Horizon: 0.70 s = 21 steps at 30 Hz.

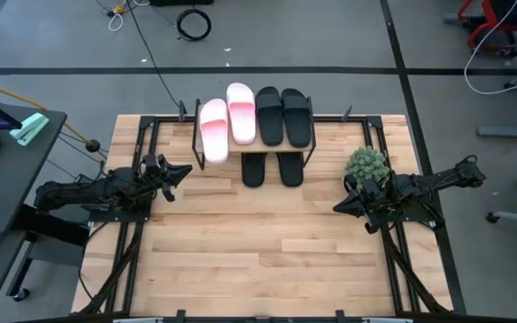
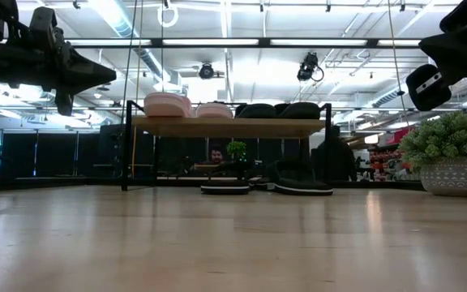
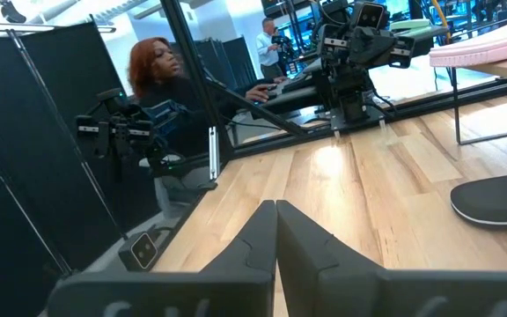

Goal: Pick and place slides into the shelf
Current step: Return to home position

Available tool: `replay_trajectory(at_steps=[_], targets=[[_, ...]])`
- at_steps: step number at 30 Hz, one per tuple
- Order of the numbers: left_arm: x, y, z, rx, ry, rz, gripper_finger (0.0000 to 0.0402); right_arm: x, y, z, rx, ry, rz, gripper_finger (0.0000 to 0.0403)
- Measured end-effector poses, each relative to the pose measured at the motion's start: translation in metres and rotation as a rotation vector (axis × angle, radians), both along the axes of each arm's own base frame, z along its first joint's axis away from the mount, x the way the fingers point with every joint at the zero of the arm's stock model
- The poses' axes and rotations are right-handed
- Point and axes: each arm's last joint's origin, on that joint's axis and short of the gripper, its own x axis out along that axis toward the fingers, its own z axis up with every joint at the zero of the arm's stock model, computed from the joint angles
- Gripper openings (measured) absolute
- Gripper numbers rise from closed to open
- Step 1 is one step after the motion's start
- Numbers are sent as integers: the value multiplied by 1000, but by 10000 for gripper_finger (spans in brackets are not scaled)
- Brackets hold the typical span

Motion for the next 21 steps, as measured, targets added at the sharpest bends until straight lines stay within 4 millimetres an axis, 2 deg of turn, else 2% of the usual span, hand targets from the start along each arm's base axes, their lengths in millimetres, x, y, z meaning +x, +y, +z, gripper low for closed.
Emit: replay_trajectory(at_steps=[21], targets=[[0, 0, 0, 0, 0, 0, 30, 0, 0, 0, 0, 1, 0, 14]])
